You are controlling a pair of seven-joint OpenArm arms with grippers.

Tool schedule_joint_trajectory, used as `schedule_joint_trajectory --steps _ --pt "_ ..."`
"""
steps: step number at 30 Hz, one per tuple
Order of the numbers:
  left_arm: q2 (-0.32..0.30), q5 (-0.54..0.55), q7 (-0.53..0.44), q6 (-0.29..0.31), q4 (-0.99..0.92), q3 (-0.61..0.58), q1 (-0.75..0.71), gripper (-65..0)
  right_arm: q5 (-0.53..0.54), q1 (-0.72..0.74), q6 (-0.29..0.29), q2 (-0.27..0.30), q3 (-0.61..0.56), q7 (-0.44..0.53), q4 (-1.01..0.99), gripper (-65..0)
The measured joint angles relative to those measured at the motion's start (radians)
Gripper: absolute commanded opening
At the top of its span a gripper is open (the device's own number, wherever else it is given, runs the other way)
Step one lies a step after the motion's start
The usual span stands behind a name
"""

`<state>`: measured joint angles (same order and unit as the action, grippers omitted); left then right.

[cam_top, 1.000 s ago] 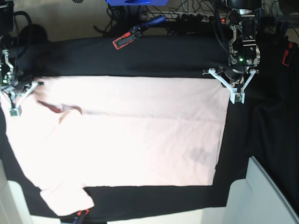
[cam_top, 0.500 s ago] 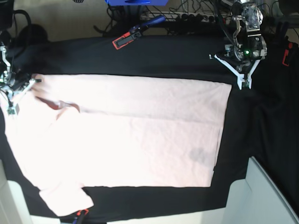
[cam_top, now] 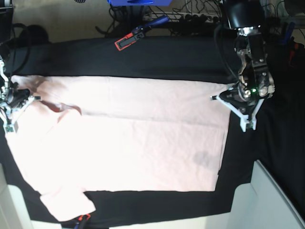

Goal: Fold the T-shirt properly
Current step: 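Pull the shirt edge outward with both grippers and release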

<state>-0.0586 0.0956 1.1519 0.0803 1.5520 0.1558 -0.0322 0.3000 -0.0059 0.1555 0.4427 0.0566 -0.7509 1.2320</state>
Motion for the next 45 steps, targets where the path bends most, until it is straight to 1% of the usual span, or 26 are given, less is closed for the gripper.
schedule_joint_trajectory --steps 1,3,6,7,10,12,14,15,18,20,21,23,25,27,28,29,30,33,35,37,38,41,42,43,45 --pt "0.011 0.003 -0.001 0.0 -0.021 0.0 0.01 -65.0 0.0 0.0 0.0 0.0 0.0 0.0 0.0 -65.0" --pt "0.019 0.006 -0.05 0.001 -0.062 0.0 0.018 -65.0 0.0 0.0 0.0 -0.001 0.0 0.001 0.0 -65.0" --pt "0.013 -0.016 -0.097 -0.002 -0.163 -0.035 0.068 -65.0 0.0 0.0 0.0 0.0 0.0 0.001 0.0 -65.0" --pt "0.01 -0.007 -0.117 -0.001 -0.204 -0.053 0.087 -65.0 0.0 0.0 0.0 0.0 0.0 0.003 -0.007 -65.0" --pt "0.019 0.003 -0.18 0.0 -0.301 -0.072 0.107 -65.0 0.005 0.006 0.0 -0.006 0.0 0.037 -0.058 -65.0" --pt "0.013 0.009 -0.225 0.003 -0.335 -0.072 0.113 -65.0 0.0 0.006 -0.001 -0.011 0.0 0.066 -0.108 -65.0" --pt "0.01 0.015 -0.25 0.003 -0.37 -0.066 0.126 -65.0 -0.01 0.005 -0.008 -0.024 0.0 0.076 -0.149 -65.0" --pt "0.008 0.017 -0.254 0.003 -0.379 -0.065 0.129 -65.0 -0.011 0.003 -0.015 -0.028 0.0 0.096 -0.15 -65.0" --pt "0.008 0.021 -0.288 0.003 -0.373 -0.065 0.113 -65.0 -0.007 0.005 -0.007 -0.031 0.0 0.108 -0.148 -65.0" --pt "0.012 0.016 -0.267 0.003 -0.325 -0.065 0.092 -65.0 -0.01 -0.003 -0.008 -0.031 0.0 0.104 -0.119 -65.0" --pt "0.012 0.014 -0.231 0.003 -0.292 -0.065 0.077 -65.0 -0.01 -0.014 -0.008 -0.03 0.002 0.107 -0.086 -65.0" --pt "0.013 0.008 -0.195 0.001 -0.22 -0.065 0.033 -65.0 -0.003 -0.034 -0.008 -0.029 0.005 0.111 0.0 -65.0" --pt "0.014 -0.006 -0.116 -0.003 -0.15 -0.064 0.004 -65.0 -0.001 -0.048 -0.006 -0.026 0.007 0.111 0.084 -65.0" --pt "0.014 -0.005 -0.08 -0.028 -0.092 -0.064 -0.005 -65.0 0.009 -0.068 0.002 -0.036 0.061 0.106 0.153 -65.0" --pt "0.013 -0.004 -0.076 -0.033 -0.067 -0.064 -0.005 -65.0 0.005 -0.078 -0.001 -0.045 0.096 0.101 0.182 -65.0" --pt "0.011 0.0 -0.08 -0.048 -0.035 -0.064 -0.011 -65.0 0.0 -0.088 -0.007 -0.057 0.132 0.08 0.207 -65.0" --pt "0.005 0.006 -0.083 -0.048 -0.006 -0.065 -0.02 -65.0 -0.01 -0.097 -0.011 -0.071 0.173 0.048 0.231 -65.0" --pt "-0.011 -0.002 -0.074 -0.047 0.087 -0.065 -0.077 -65.0 0.0 -0.134 -0.008 -0.137 0.329 -0.013 0.324 -64.9" --pt "-0.026 0.001 -0.069 -0.048 0.16 -0.064 -0.126 -65.0 0.0 -0.149 -0.004 -0.191 0.441 -0.037 0.373 -64.7" --pt "-0.034 -0.002 -0.083 -0.047 0.219 -0.064 -0.174 -65.0 -0.002 -0.166 0.0 -0.233 0.516 -0.055 0.415 -64.6" --pt "-0.033 -0.003 -0.083 -0.05 0.23 -0.064 -0.195 -65.0 -0.006 -0.178 0.018 -0.25 0.546 -0.071 0.43 -64.0" --pt "-0.018 0.013 -0.1 -0.046 0.222 -0.065 -0.247 -65.0 -0.011 -0.184 0.109 -0.304 0.612 -0.137 0.452 -56.6" --pt "-0.013 0.013 -0.137 -0.047 0.216 -0.064 -0.263 -64.5 -0.007 -0.182 0.145 -0.323 0.628 -0.157 0.452 -54.1" --pt "-0.005 0.013 -0.175 -0.047 0.21 -0.064 -0.274 -64.2 0.002 -0.179 0.169 -0.343 0.647 -0.163 0.452 -52.7" --pt "0.019 0.016 -0.23 -0.042 0.188 -0.046 -0.284 -59.3 0.003 -0.177 0.228 -0.384 0.701 -0.164 0.452 -51.9"
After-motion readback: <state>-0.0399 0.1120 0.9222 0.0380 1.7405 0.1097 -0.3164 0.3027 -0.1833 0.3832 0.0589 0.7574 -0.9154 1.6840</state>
